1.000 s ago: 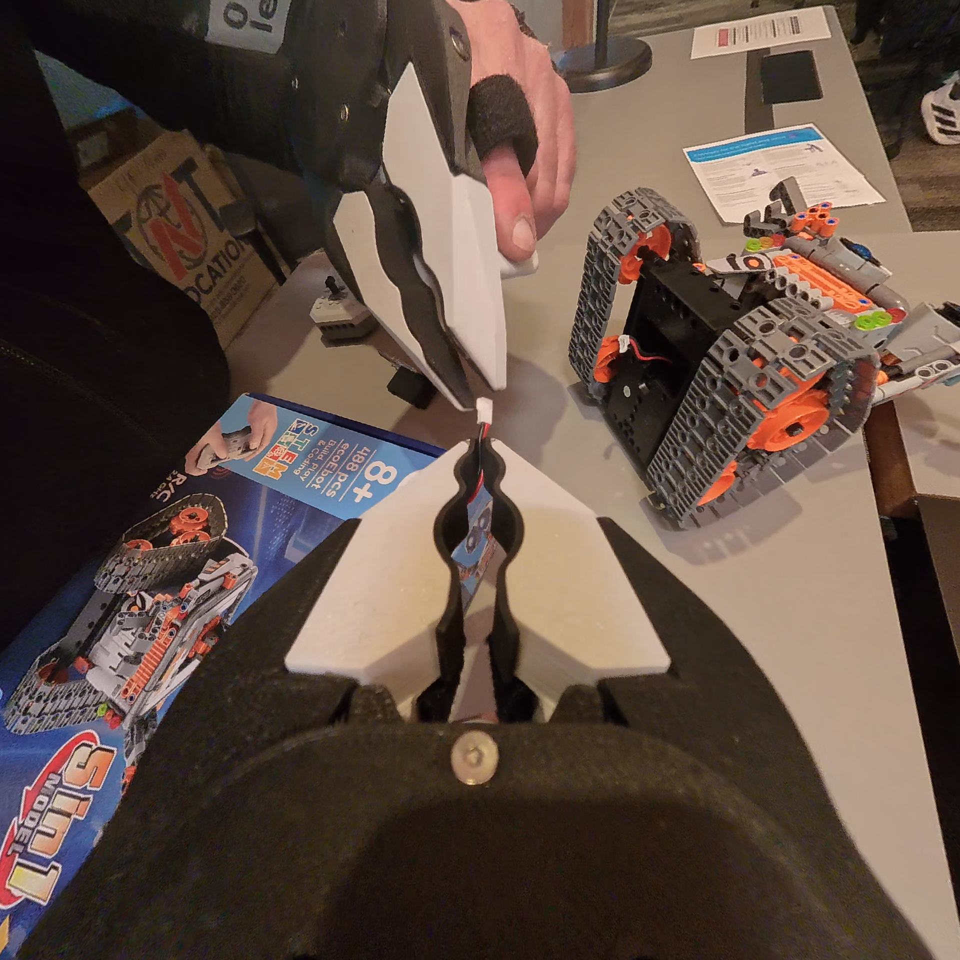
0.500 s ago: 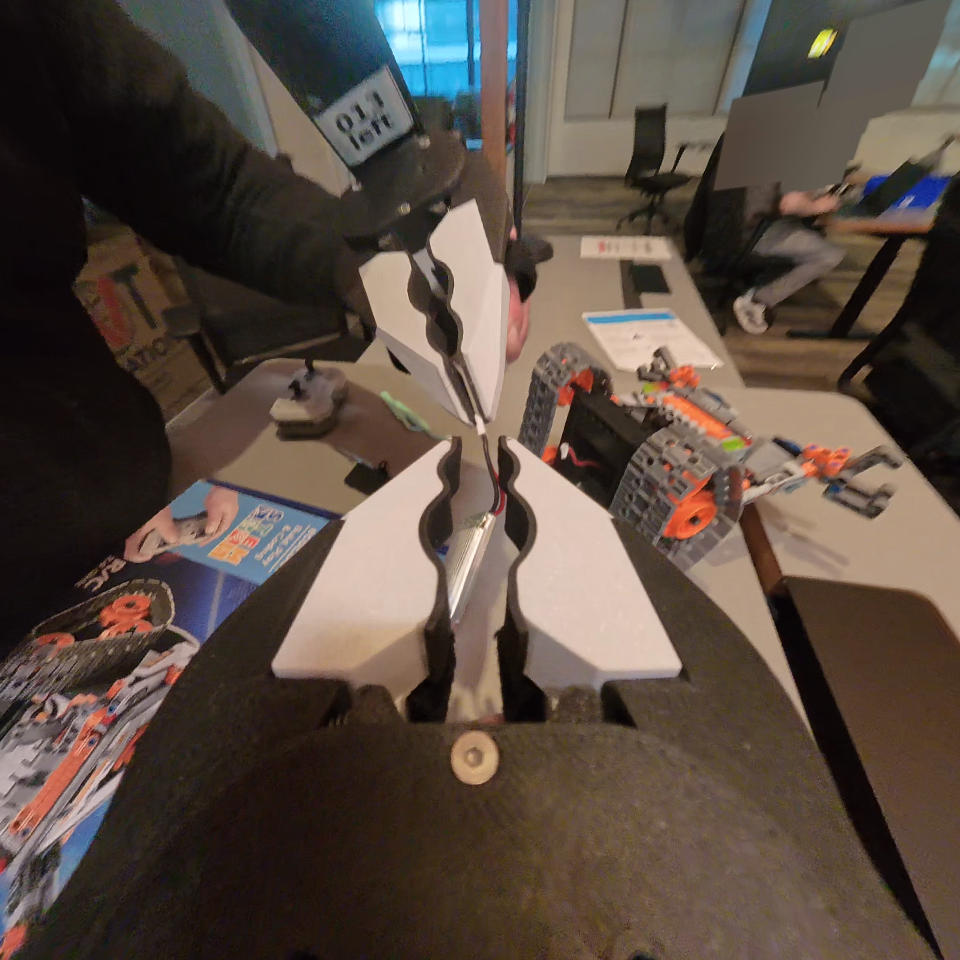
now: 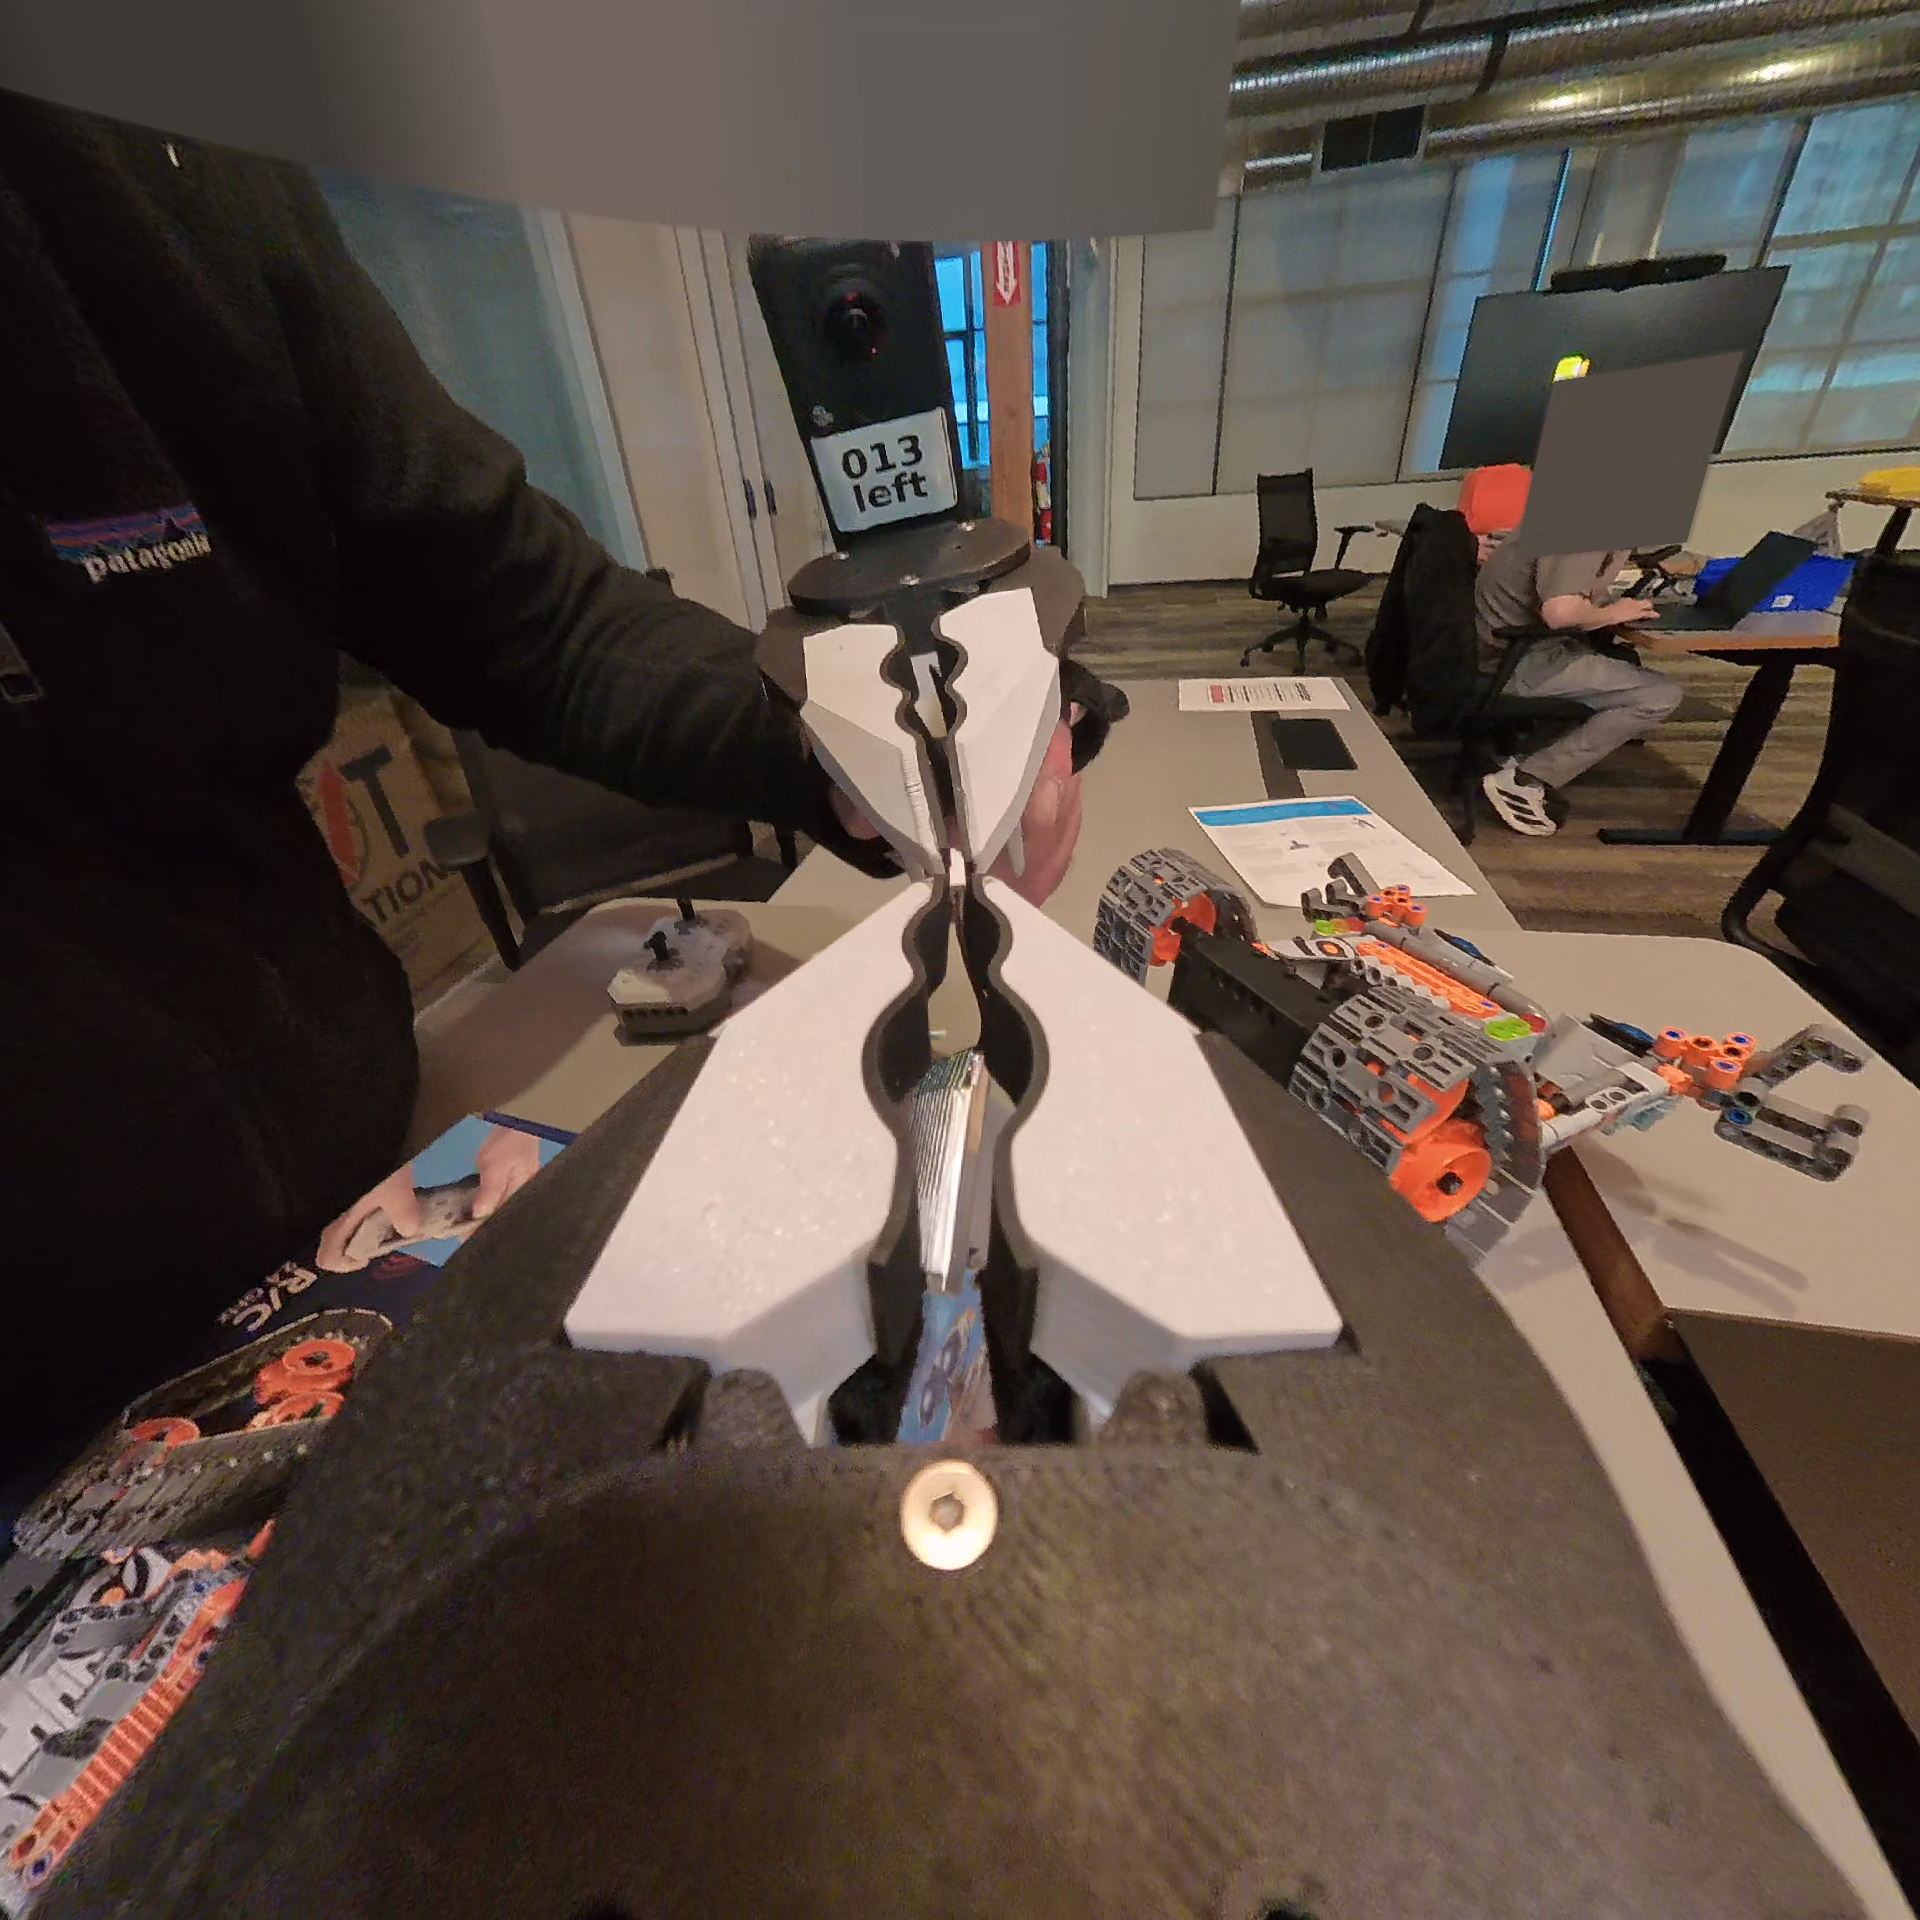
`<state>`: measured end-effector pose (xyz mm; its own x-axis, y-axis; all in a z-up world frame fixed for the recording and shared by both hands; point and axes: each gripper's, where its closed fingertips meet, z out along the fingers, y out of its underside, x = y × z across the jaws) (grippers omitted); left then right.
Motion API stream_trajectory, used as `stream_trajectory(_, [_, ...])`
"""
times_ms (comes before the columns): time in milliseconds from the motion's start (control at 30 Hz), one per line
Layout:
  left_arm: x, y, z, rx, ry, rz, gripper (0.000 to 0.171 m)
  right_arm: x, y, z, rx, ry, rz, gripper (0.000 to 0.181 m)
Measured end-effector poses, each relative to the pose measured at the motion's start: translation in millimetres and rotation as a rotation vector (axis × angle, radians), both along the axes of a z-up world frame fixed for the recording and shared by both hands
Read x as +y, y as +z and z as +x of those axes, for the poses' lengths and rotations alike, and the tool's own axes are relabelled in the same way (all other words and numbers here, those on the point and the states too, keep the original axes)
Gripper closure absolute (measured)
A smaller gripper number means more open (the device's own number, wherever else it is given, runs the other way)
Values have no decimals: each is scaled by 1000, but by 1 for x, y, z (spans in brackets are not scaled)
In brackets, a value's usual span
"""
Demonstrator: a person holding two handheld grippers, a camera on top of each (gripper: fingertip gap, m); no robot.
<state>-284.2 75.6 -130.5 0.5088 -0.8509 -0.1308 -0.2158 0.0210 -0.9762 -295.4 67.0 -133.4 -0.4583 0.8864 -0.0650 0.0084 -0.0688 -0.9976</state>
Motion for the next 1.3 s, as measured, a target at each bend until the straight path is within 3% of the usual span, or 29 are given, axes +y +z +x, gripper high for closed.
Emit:
stream_trajectory(100, [0, -1, -1, -17, 14, -24, 171, -1, -2, -1, -3, 1, -17, 181])
stream_trajectory(200, [4, -11, -17, 50, 125, -7, 165, 4, -14, -7, -54, -42, 30, 181])
stream_trajectory(300, [9, -35, -53, 240, 328, -1, 158, 12, -38, -15, -139, -100, 126, 181])
stream_trajectory(367, [9, -58, -77, 445, 451, 20, 158, 14, -50, -20, -174, -121, 168, 181])
stream_trajectory(433, [4, -81, -90, 630, 495, 43, 156, 18, -65, -28, -220, -157, 258, 181])
stream_trajectory(567, [10, -107, -111, 789, 597, 68, 156, 18, -83, -46, -260, -200, 428, 181])
stream_trajectory(700, [16, -123, -120, 889, 632, 92, 156, 15, -92, -58, -268, -192, 459, 181])
stream_trajectory(933, [25, -131, -126, 907, 696, 105, 169, 17, -99, -66, -280, -185, 463, 181])
stream_trajectory(1300, [31, -129, -118, 907, 696, 182, 171, 30, -108, -78, -318, -254, 576, 181])
